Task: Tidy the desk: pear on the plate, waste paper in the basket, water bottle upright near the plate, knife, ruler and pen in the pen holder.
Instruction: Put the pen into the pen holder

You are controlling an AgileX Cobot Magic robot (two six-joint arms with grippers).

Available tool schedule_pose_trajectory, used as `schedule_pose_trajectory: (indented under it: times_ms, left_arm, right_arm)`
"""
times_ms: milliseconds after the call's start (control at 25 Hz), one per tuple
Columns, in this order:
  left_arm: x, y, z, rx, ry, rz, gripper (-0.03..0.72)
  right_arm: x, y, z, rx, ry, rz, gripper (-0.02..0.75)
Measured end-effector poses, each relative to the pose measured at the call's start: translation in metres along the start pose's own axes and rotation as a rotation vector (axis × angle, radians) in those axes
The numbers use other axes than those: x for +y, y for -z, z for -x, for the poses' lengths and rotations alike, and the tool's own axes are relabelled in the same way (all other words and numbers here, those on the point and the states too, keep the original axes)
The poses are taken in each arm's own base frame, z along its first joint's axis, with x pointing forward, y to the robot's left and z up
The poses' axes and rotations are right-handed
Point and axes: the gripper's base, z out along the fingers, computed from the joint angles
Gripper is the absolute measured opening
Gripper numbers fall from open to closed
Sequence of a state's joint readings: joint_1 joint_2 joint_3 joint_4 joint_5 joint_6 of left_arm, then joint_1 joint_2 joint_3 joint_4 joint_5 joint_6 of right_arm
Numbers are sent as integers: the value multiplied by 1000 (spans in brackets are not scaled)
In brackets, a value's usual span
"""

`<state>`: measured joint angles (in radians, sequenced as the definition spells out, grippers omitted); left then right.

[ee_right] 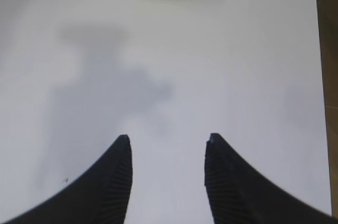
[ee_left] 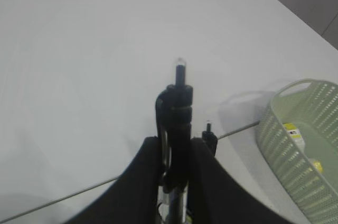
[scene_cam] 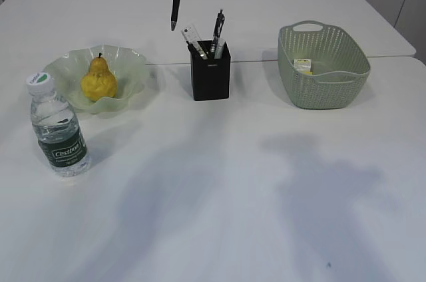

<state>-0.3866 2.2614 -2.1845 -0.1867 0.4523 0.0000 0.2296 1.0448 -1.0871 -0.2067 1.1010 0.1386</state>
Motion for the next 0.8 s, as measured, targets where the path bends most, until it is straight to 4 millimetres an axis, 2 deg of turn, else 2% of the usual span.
schedule_pose_trajectory:
  times_ms: [480, 800]
  left_arm:
    - [7, 1, 3, -24, -28, -1, 88]
    - [10, -15, -10, -23, -32, -125, 88]
  right_arm:
    - [0, -2, 1, 1, 1, 0, 368]
    - [1, -2, 2, -3, 1, 1, 368]
